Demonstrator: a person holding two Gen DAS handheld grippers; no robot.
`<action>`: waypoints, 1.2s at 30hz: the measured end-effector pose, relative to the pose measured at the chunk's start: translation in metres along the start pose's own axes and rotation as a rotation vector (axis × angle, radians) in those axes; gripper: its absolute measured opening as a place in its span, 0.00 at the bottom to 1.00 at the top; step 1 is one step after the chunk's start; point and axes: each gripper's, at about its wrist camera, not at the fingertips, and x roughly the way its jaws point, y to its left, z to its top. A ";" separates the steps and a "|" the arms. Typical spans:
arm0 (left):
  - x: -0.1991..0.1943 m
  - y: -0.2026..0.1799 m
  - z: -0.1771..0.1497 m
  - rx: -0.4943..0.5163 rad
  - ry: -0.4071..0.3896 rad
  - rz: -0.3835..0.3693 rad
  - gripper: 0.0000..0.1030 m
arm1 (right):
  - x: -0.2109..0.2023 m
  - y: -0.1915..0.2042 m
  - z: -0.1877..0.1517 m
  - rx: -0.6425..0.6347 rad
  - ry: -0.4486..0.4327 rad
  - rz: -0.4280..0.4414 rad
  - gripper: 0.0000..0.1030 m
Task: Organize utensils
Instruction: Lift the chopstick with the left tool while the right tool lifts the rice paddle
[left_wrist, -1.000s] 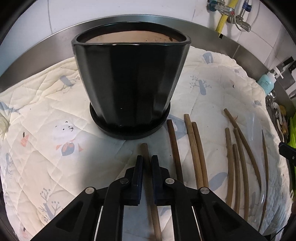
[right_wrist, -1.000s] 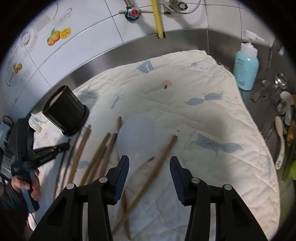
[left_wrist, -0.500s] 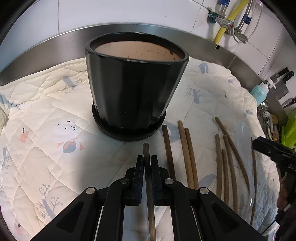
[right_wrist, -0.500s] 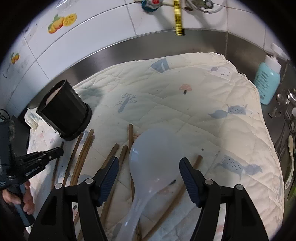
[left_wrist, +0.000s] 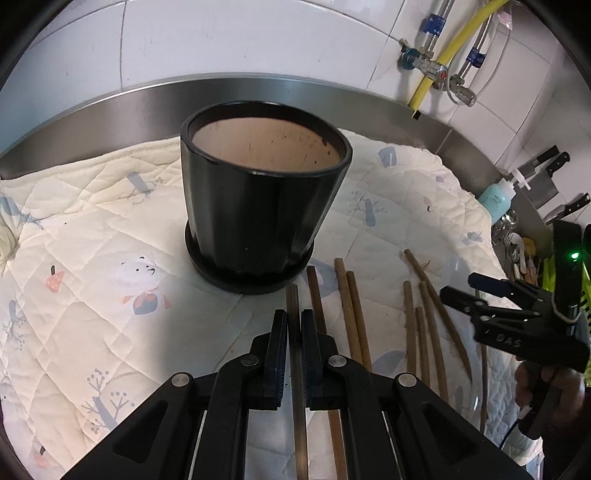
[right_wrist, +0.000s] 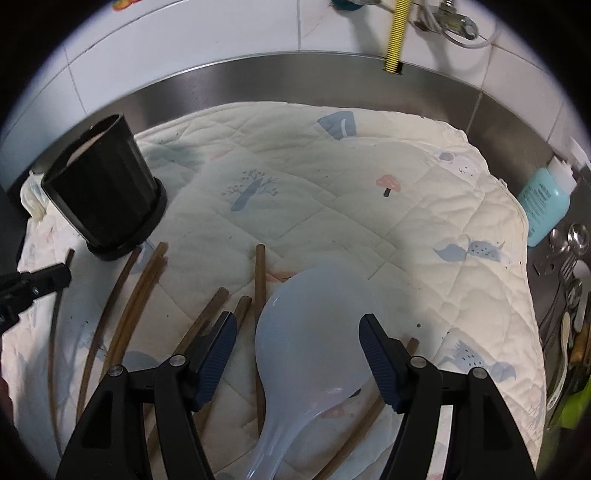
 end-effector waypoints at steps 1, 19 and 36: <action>-0.002 0.001 0.000 -0.001 -0.003 -0.004 0.07 | 0.001 0.000 0.000 -0.005 0.002 -0.008 0.73; -0.033 0.001 0.006 0.001 -0.064 -0.015 0.06 | 0.002 -0.011 0.004 0.078 0.005 0.026 0.72; -0.056 0.004 0.009 -0.008 -0.107 -0.036 0.06 | 0.005 -0.020 -0.004 0.118 -0.003 0.122 0.72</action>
